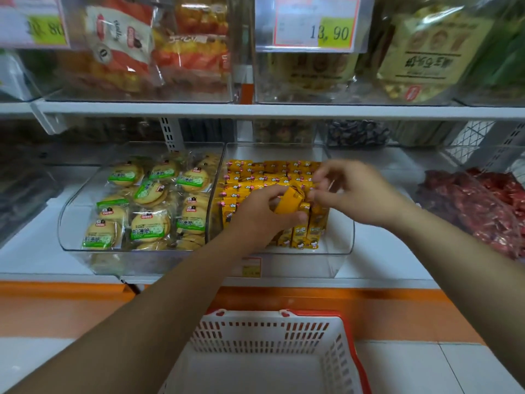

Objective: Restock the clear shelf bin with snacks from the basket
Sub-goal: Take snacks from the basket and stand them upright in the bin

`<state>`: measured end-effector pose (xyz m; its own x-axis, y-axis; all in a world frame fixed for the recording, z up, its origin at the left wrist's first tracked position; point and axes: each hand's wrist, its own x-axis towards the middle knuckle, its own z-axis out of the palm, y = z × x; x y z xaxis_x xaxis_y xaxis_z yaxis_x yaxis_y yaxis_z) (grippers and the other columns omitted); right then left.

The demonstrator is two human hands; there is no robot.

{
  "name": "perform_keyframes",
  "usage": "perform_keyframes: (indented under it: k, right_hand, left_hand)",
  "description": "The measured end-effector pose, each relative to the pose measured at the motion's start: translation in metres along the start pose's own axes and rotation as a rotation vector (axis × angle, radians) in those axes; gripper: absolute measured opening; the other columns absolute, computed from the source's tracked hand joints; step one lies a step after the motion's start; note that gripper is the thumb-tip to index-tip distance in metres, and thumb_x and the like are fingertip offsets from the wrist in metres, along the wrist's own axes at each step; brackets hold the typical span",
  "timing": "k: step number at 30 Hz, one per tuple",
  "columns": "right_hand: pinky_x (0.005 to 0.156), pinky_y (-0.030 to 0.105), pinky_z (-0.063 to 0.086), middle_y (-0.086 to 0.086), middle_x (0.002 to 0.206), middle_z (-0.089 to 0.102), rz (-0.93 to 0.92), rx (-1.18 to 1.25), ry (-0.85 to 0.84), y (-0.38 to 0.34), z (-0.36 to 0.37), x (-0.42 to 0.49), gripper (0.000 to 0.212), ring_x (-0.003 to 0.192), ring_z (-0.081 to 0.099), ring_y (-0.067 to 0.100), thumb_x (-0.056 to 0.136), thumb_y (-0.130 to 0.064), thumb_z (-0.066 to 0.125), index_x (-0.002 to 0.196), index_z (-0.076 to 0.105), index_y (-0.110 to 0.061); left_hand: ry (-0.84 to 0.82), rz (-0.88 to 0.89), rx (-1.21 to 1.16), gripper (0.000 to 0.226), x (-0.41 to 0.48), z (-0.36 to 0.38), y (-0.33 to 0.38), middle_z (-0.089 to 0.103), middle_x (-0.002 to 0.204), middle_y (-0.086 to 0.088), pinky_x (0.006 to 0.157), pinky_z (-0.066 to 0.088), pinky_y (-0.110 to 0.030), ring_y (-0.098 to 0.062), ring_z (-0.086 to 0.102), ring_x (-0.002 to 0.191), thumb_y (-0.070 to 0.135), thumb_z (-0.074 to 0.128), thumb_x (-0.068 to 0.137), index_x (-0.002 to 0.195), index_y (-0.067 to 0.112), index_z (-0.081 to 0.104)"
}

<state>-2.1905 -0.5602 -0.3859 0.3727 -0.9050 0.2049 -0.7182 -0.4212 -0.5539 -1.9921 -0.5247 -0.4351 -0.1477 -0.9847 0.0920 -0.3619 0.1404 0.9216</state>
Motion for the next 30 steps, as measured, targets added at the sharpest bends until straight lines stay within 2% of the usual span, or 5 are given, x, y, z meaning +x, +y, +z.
perform_keyframes:
  k: [8, 14, 19, 22, 30]
  right_hand:
    - [0.074, 0.052, 0.058, 0.007, 0.079, 0.058, 0.118, 0.569, -0.054, -0.002, -0.002, -0.051, 0.019, 0.068, 0.065, 0.026, 0.083, -0.029, 0.078, 0.092, 0.071, -0.013]
    - [0.079, 0.04, 0.062, 0.012, 0.098, 0.065, 0.199, 0.887, -0.048, 0.022, -0.009, -0.064, 0.02, 0.08, 0.071, 0.025, 0.061, -0.02, 0.085, 0.075, 0.071, -0.02]
    - [0.077, 0.035, 0.061, 0.004, 0.086, 0.069, 0.131, 0.745, -0.164, 0.028, -0.006, -0.069, 0.016, 0.077, 0.068, 0.019, 0.074, -0.02, 0.086, 0.078, 0.071, -0.02]
    - [0.071, 0.026, 0.055, -0.001, 0.08, 0.07, 0.087, 0.657, -0.105, 0.018, -0.003, -0.069, 0.014, 0.074, 0.066, 0.012, 0.079, -0.035, 0.08, 0.078, 0.072, -0.024]
    - [0.079, 0.044, 0.055, 0.01, 0.104, 0.067, -0.052, 0.559, 0.048, 0.009, -0.014, -0.047, 0.029, 0.08, 0.06, 0.015, 0.091, -0.008, 0.07, 0.114, 0.064, -0.025]
  left_hand:
    - [0.029, 0.119, 0.134, 0.042, -0.034, 0.031, 0.022, 0.064, 0.091, 0.016, 0.064, 0.048, -0.017, 0.001, 0.059, 0.077, 0.037, 0.091, 0.071, 0.096, 0.049, 0.06]
    - [0.076, 0.061, -0.164, 0.032, -0.051, 0.025, 0.03, 0.07, 0.083, 0.021, 0.059, 0.053, -0.011, 0.005, 0.068, 0.075, 0.018, 0.079, 0.084, 0.112, 0.023, 0.065]
    - [0.147, -0.039, -0.411, 0.042, -0.048, 0.031, 0.035, 0.076, 0.102, -0.004, 0.066, 0.059, -0.019, -0.017, 0.075, 0.089, 0.012, 0.075, 0.09, 0.126, 0.018, 0.055]
    - [0.17, -0.046, -0.449, 0.031, -0.041, 0.035, 0.035, 0.075, 0.087, 0.004, 0.063, 0.057, -0.017, -0.01, 0.074, 0.081, 0.016, 0.076, 0.09, 0.113, 0.027, 0.058]
    - [0.114, 0.095, -0.302, 0.031, -0.014, 0.045, 0.039, 0.076, 0.082, 0.015, 0.061, 0.057, -0.018, -0.002, 0.073, 0.076, 0.009, 0.077, 0.089, 0.107, 0.032, 0.064]
